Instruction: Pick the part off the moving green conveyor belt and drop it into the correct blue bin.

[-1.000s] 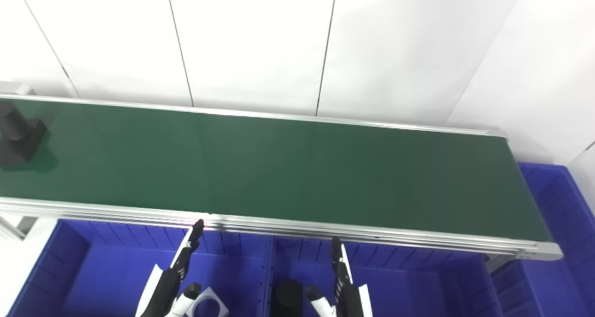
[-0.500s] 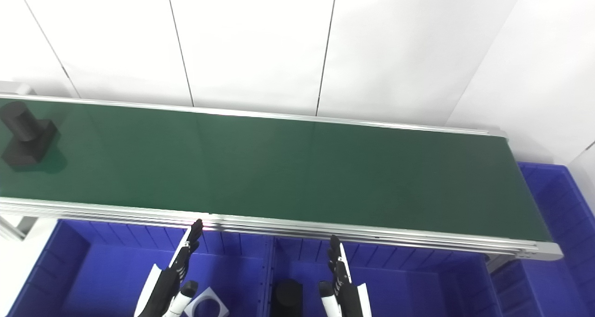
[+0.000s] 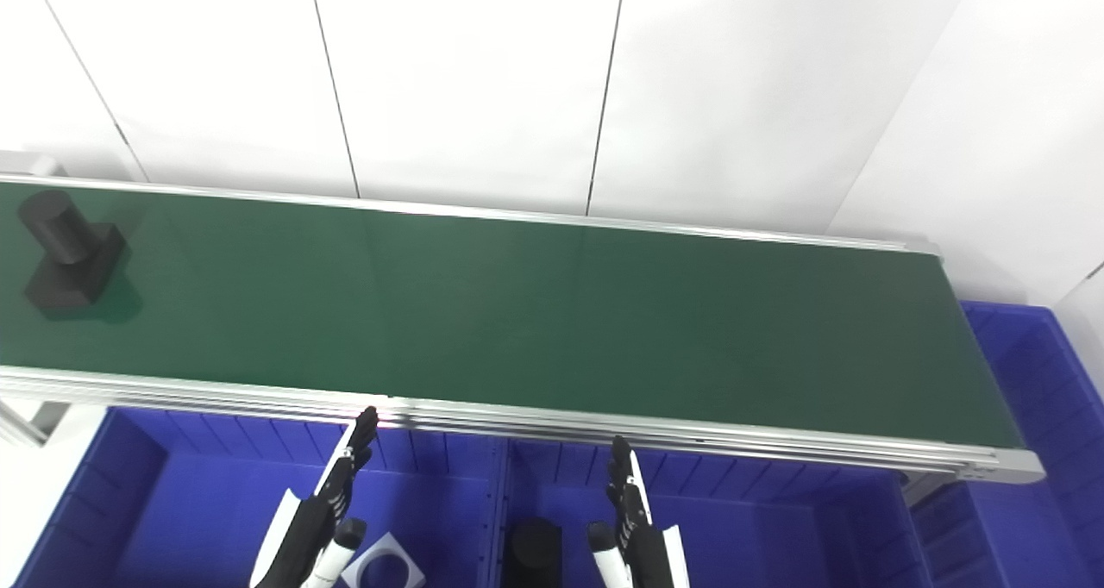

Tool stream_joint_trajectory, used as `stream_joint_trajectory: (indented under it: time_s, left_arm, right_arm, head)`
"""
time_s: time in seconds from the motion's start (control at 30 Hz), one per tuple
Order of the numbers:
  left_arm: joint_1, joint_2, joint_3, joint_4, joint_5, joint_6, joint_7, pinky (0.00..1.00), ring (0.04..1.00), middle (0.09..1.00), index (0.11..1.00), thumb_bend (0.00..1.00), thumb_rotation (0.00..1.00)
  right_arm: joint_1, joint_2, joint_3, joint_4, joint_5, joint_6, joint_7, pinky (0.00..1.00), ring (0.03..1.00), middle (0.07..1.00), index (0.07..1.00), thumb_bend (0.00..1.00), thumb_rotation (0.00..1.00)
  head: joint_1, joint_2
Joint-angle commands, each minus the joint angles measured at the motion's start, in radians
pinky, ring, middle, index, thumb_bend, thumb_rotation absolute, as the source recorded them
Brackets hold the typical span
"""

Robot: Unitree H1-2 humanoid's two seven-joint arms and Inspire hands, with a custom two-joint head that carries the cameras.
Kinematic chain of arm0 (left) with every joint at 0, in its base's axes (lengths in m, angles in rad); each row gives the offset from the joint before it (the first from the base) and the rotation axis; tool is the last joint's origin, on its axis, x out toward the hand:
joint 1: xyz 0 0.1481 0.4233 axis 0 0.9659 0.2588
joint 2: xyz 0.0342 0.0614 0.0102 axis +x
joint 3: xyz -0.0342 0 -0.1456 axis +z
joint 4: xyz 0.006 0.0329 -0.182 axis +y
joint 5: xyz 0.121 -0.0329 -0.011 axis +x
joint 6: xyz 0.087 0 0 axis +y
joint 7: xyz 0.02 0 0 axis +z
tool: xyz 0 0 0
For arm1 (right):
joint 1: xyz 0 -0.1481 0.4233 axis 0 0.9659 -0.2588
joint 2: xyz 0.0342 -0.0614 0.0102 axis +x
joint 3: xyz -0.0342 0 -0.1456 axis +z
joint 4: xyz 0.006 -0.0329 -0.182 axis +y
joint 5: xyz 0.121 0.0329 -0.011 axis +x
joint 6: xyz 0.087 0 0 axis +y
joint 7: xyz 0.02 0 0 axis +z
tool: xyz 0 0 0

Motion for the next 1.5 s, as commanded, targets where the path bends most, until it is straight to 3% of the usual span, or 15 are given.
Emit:
stream_joint_trajectory:
  time_s: [0.0, 0.17, 0.43, 0.73, 1.1, 1.47]
  left_arm:
    - [-0.003, -0.002, 0.009, -0.020, 0.004, -0.033, 0.001, 1.00, 1.000, 1.000, 0.998, 0.72, 1.00]
    - [-0.008, 0.000, 0.004, -0.007, 0.016, -0.033, 0.011, 0.99, 1.000, 1.000, 0.994, 0.72, 1.00]
    - [-0.029, -0.006, -0.033, 0.036, 0.050, -0.033, 0.066, 0.96, 0.987, 0.984, 0.957, 0.71, 1.00]
    - [-0.064, 0.001, -0.085, 0.082, 0.072, -0.033, 0.129, 0.91, 0.956, 0.969, 0.929, 0.70, 0.90]
    - [-0.083, 0.006, -0.122, 0.107, 0.067, -0.033, 0.173, 0.87, 0.934, 0.950, 0.903, 0.69, 0.83]
    - [-0.091, 0.011, -0.140, 0.110, 0.060, -0.033, 0.196, 0.87, 0.932, 0.946, 0.900, 0.68, 0.80]
  right_arm:
    - [-0.009, 0.006, 0.003, -0.011, -0.004, -0.059, -0.007, 0.97, 0.985, 1.000, 1.000, 0.76, 0.91]
    - [-0.010, 0.004, 0.003, -0.007, 0.007, -0.059, 0.004, 0.99, 0.997, 1.000, 1.000, 0.74, 0.90]
    - [-0.022, -0.017, -0.005, 0.022, 0.025, -0.060, 0.014, 1.00, 1.000, 1.000, 1.000, 0.72, 0.95]
    - [-0.029, -0.031, -0.015, 0.052, 0.028, -0.060, 0.016, 1.00, 1.000, 1.000, 1.000, 0.71, 1.00]
    - [-0.034, -0.035, -0.020, 0.060, 0.039, -0.060, 0.040, 1.00, 1.000, 1.000, 1.000, 0.52, 1.00]
    - [-0.030, -0.022, -0.031, 0.058, 0.045, -0.059, 0.040, 1.00, 1.000, 1.000, 1.000, 0.51, 1.00]
  head:
    - [0.004, -0.002]
    - [0.053, -0.026]
    - [0.228, -0.101]
    - [0.329, -0.173]
    - [0.335, -0.190]
    - [0.331, -0.194]
